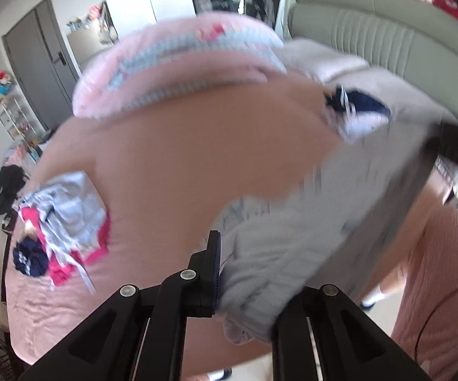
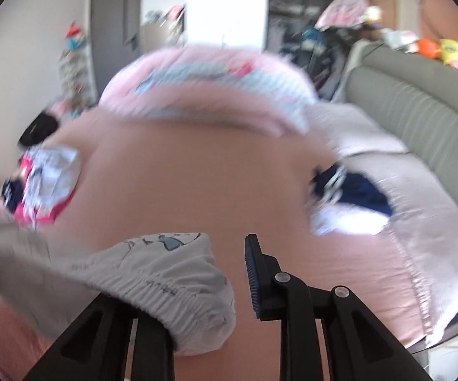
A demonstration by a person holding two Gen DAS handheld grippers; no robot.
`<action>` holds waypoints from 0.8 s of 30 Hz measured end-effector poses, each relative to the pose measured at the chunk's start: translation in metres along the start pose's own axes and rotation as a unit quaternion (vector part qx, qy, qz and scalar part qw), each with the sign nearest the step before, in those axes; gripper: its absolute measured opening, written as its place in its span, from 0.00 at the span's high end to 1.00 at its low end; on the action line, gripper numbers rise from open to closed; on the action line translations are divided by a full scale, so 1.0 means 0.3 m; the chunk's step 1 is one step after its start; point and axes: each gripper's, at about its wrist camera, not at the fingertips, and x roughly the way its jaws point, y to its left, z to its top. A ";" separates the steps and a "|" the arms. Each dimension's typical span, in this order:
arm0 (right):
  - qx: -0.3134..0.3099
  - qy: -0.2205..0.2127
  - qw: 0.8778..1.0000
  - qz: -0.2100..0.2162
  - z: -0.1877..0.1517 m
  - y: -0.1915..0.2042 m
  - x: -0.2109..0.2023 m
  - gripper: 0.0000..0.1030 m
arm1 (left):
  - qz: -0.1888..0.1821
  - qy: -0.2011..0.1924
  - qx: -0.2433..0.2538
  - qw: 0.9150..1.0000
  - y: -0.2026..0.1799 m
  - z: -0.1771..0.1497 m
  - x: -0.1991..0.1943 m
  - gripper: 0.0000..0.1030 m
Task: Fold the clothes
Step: 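Lift the pants again by the waistband with both grippers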
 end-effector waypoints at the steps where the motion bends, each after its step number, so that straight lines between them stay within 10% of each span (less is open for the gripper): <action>1: 0.005 -0.014 1.000 -0.002 0.013 -0.016 -0.038 0.79 | -0.001 0.011 0.002 1.000 -0.018 -0.023 0.021 0.89; 7: 0.002 -0.061 0.998 0.014 0.097 -0.039 -0.198 0.79 | 0.017 0.026 0.050 0.998 -0.068 -0.068 0.057 0.91; 11: -0.032 -0.081 0.996 -0.004 0.230 -0.024 -0.228 0.79 | 0.085 -0.088 0.049 0.991 0.063 0.165 -0.180 0.92; 16: 0.005 -0.151 0.988 0.022 0.416 -0.111 -0.453 0.74 | 0.071 -0.252 0.026 0.965 0.147 0.311 -0.612 0.91; 20: -0.003 -0.167 0.986 0.024 0.433 -0.129 -0.557 0.67 | 0.003 -0.296 0.034 0.954 0.131 0.277 -0.797 0.91; 24: -0.013 -0.205 0.978 0.037 0.426 -0.133 -0.656 0.67 | 0.039 -0.283 0.048 0.957 0.093 0.252 -0.780 0.90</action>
